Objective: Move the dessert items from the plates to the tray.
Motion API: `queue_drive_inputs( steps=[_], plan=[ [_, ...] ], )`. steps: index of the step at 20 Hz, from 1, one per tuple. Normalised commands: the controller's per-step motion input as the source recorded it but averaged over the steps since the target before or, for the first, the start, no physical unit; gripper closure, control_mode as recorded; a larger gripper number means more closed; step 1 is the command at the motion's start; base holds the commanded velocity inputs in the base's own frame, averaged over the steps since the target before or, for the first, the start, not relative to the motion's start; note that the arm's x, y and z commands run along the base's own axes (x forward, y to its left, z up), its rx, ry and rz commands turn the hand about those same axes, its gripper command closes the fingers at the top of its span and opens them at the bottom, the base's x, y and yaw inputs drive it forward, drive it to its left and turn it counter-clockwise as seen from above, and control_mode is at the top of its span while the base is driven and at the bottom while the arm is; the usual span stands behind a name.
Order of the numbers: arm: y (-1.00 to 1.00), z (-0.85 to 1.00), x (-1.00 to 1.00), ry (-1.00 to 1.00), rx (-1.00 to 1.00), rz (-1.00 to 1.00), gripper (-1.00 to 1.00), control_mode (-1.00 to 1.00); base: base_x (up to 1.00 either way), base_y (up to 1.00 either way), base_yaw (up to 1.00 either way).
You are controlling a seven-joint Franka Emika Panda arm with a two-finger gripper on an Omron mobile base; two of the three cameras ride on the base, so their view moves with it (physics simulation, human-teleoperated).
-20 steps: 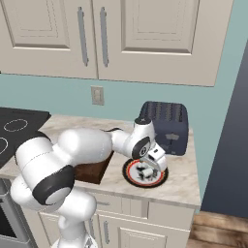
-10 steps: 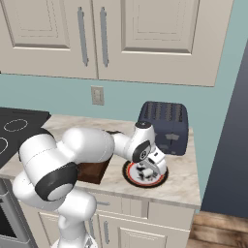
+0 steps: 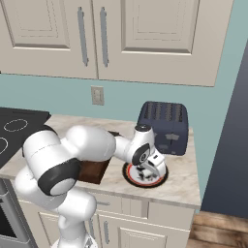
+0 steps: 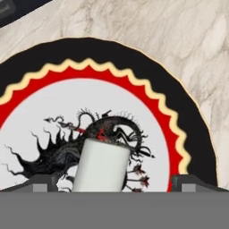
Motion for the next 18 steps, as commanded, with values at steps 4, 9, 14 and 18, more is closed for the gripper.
queue_drive_inputs(
  steps=[4, 9, 14, 18],
  plan=[
    [0.0, -0.13, 0.14, -0.03, 0.0, 0.0, -1.0, -1.0, 0.0, 0.0, 0.0],
    [0.0, -0.12, 0.17, -0.08, 0.0, 0.0, -1.0, -1.0, 0.0, 0.0, 0.0],
    [0.0, -0.14, 0.01, -0.04, 0.0, 0.0, 1.0, -1.0, 0.0, 0.0, 0.0],
    [0.0, 0.0, 0.0, 0.0, 0.0, 0.0, 1.0, -1.0, 0.0, 0.0, 0.0]
  ],
)
